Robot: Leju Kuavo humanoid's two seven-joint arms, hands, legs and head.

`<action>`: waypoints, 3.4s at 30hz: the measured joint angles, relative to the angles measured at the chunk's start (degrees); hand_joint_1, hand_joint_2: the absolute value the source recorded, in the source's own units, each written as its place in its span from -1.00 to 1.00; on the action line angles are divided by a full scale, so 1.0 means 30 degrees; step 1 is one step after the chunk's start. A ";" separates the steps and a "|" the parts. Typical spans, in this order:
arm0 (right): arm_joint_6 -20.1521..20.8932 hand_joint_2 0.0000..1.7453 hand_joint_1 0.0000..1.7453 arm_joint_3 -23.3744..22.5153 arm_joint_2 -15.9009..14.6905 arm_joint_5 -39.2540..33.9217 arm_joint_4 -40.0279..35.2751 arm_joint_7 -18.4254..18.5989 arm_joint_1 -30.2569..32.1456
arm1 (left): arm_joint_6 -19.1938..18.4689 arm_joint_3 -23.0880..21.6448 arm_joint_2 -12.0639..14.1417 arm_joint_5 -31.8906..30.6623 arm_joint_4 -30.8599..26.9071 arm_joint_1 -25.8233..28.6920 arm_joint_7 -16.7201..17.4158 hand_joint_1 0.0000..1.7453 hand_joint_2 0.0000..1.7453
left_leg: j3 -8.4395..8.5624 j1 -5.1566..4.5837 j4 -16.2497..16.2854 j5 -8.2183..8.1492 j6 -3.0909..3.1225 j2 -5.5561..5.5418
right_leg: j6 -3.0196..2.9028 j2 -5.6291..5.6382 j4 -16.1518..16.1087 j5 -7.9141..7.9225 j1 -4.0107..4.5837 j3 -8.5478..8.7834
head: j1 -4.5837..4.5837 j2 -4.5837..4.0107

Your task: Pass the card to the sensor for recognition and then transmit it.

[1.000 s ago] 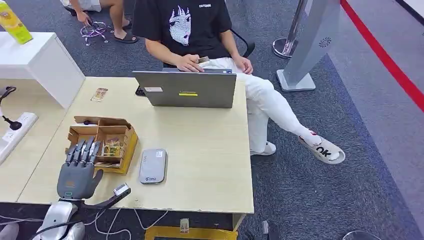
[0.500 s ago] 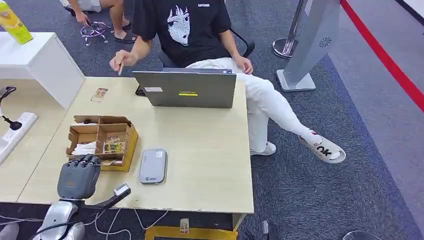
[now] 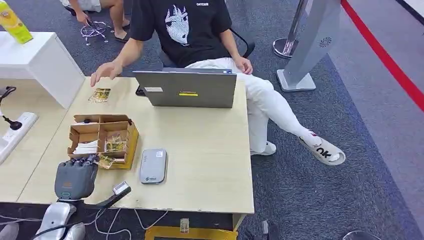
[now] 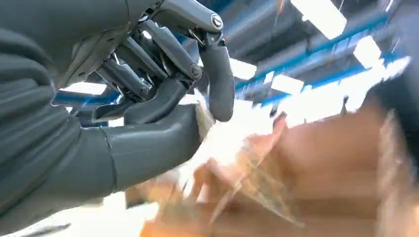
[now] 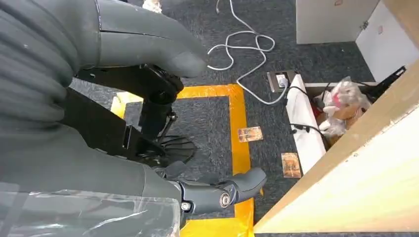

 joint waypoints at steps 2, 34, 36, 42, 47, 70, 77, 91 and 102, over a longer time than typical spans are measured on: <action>-0.0051 1.00 -1.00 -0.0080 0.0015 0.0073 0.0000 0.0000 -0.0007 | 0.0014 0.0389 -0.0485 0.0513 -0.1557 0.0207 -0.1131 1.00 1.00 | -0.0001 -0.0001 0.0000 -0.0001 0.0001 -0.0001 | 0.0001 0.0002 -0.0001 0.0001 -0.0001 0.0004 | 0.0000 0.0000; -0.0138 1.00 -1.00 -0.0459 0.0015 0.0357 0.0000 0.0044 -0.0013 | 0.0066 0.0927 0.0187 0.2391 -0.6486 -0.0745 0.0583 1.00 1.00 | 0.0015 0.0003 -0.0003 0.0013 -0.0014 0.0002 | -0.0002 0.0007 0.0015 0.0002 0.0003 0.0002 | -0.0007 0.0000; -0.0138 1.00 -1.00 -0.0466 0.0015 0.0357 0.0000 0.0044 -0.0013 | 0.0066 0.0927 0.0194 0.2391 -0.6486 -0.0745 0.0584 1.00 1.00 | 0.0015 0.0003 -0.0003 0.0013 -0.0014 0.0002 | -0.0002 0.0007 0.0015 0.0003 0.0002 0.0002 | -0.0007 0.0000; -0.0138 1.00 -1.00 -0.0466 0.0015 0.0379 0.0000 0.0044 -0.0014 | 0.0066 0.0927 0.0194 0.2391 -0.6493 -0.0738 0.0591 1.00 1.00 | 0.0015 0.0003 -0.0003 0.0011 -0.0014 0.0001 | -0.0002 0.0006 0.0015 0.0001 0.0003 0.0002 | -0.0007 0.0000; -0.0138 1.00 -1.00 -0.0466 0.0015 0.0401 0.0000 0.0044 -0.0012 | 0.0066 0.0927 0.0194 0.2391 -0.6493 -0.0712 0.0591 -1.00 1.00 | 0.0014 0.0003 -0.0004 0.0012 -0.0015 0.0002 | -0.0002 0.0007 0.0015 0.0002 0.0003 0.0001 | -0.0007 0.0000; -0.0197 1.00 -1.00 -0.0918 0.0015 0.0576 0.0000 -0.0087 0.0007 | 0.0066 0.1371 -0.0884 0.2974 -0.8708 0.0606 -0.1319 -1.00 1.00 | 0.0012 0.0002 -0.0004 0.0011 -0.0013 0.0000 | -0.0001 0.0004 0.0015 0.0001 0.0003 0.0006 | -0.0007 0.0000; 0.0562 1.00 -1.00 -0.1596 0.0007 -0.0453 0.0000 -0.0577 0.0113 | 0.0080 0.3318 -0.3422 0.9424 -1.1261 0.1711 -0.6508 -1.00 1.00 | 0.0006 -0.0008 -0.0004 -0.0011 -0.0004 0.0006 | 0.0000 0.0016 0.0010 0.0001 -0.0005 0.0013 | -0.0007 0.0000; -0.3737 1.00 -1.00 -0.6150 -0.2098 -0.2885 0.0095 0.1654 0.2316 | -1.8014 1.6965 -0.7959 2.5589 -0.9631 0.5119 -0.7234 -1.00 1.00 | 0.0120 0.0003 -0.0013 -0.0194 -0.0039 0.0044 | -0.0043 0.0006 -0.0006 -0.0169 0.0007 0.0100 | -0.0029 0.0000; -0.3738 1.00 -1.00 -0.6761 -0.2259 -0.2892 0.0102 0.1683 0.2303 | -1.6560 1.9877 -0.8468 2.5538 -0.7622 0.4573 -0.7241 -1.00 1.00 | 0.0142 -0.0001 -0.0008 -0.0201 -0.0029 -0.0005 | 0.0003 -0.0021 -0.0009 -0.0205 0.0002 0.0157 | -0.0037 0.0000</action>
